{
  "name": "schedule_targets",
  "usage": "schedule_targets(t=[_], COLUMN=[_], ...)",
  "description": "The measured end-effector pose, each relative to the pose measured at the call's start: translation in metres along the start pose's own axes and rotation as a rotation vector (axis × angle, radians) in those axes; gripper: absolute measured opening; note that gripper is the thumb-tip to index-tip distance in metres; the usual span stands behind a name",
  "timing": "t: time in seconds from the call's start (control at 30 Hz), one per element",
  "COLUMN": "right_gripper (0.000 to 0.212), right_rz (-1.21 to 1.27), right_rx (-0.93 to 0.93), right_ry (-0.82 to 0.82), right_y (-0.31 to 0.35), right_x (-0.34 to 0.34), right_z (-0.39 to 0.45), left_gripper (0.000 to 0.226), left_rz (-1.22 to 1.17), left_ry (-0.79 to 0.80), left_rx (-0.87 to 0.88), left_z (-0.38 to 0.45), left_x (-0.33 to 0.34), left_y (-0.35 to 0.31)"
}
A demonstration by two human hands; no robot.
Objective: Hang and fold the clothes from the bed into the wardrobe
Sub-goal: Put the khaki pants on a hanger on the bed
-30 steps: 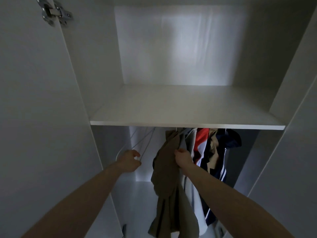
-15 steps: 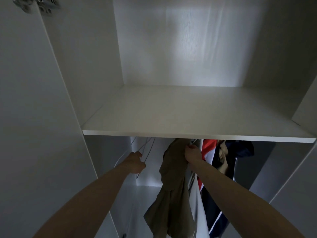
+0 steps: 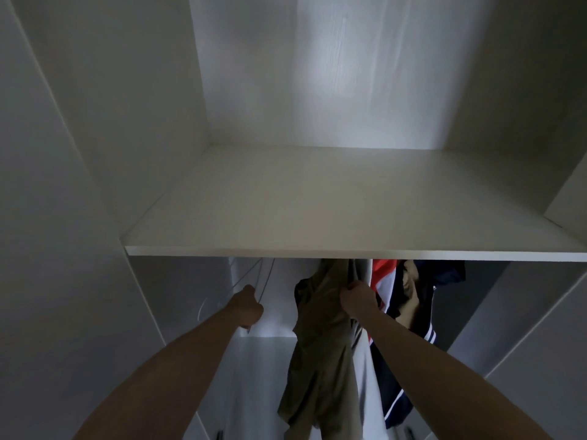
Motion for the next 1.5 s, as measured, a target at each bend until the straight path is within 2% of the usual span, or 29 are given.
schedule_targets(t=[0.07, 0.13, 0.27, 0.33, 0.47, 0.57, 0.73, 0.83, 0.97, 1.13, 1.23, 1.37, 1.5], right_gripper=[0.012, 0.01, 0.027, 0.008, 0.042, 0.055, 0.05, 0.054, 0.049, 0.023, 0.018, 0.014, 0.021], right_rz=[-0.021, -0.041, -0.116, -0.117, -0.063, -0.021, 0.046, 0.079, 0.095, 0.179, 0.305, 0.371, 0.391], right_rx=[-0.006, -0.014, -0.118, -0.156, -0.244, -0.283, -0.339, -0.35, -0.324, -0.333, -0.265, -0.162, 0.001], right_ry=[0.009, 0.013, -0.032, -0.038, -0.046, -0.066, -0.044, -0.03, -0.022, -0.05, 0.035, 0.229, 0.314], right_y=[-0.001, -0.001, -0.002, -0.005, -0.005, -0.005, -0.013, -0.019, -0.025, -0.022, -0.015, 0.001, 0.021], right_x=[-0.006, -0.009, -0.008, -0.006, -0.001, 0.003, 0.009, 0.011, 0.012, 0.012, 0.017, 0.032, 0.049], right_z=[-0.002, -0.004, -0.011, -0.015, -0.027, -0.038, -0.057, -0.072, -0.087, -0.094, -0.095, -0.096, -0.093], left_gripper=[0.034, 0.01, 0.013, 0.013, 0.011, 0.014, 0.017, 0.017, 0.014, 0.019, 0.018, 0.018, 0.018], left_rz=[-0.069, -0.177, -0.262, -0.304, -0.336, -0.348, -0.297, -0.273, -0.196, -0.104, -0.072, -0.03, 0.004], left_ry=[-0.018, -0.03, -0.053, -0.055, -0.083, -0.096, -0.118, -0.132, -0.16, -0.17, -0.171, -0.153, -0.146], left_rx=[0.031, 0.037, 0.045, 0.049, 0.066, 0.1, 0.193, 0.246, 0.287, 0.315, 0.307, 0.361, 0.336], left_z=[0.001, -0.003, -0.011, -0.016, -0.024, -0.032, -0.05, -0.058, -0.063, -0.077, -0.087, -0.105, -0.115], left_x=[0.002, 0.003, 0.005, 0.008, 0.014, 0.018, 0.035, 0.038, 0.037, 0.044, 0.049, 0.055, 0.061], left_y=[-0.003, -0.009, -0.02, -0.026, -0.033, -0.041, -0.05, -0.052, -0.056, -0.044, -0.027, -0.011, 0.009])
Point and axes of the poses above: each hand's wrist, its own z-axis towards the middle knuckle, its own x-axis out of the palm, y = z × x, the point moved 3 cm from there along z, towards the middle knuckle, and after that the axes turned 7 degrees about -z, right-handed, at the moved point
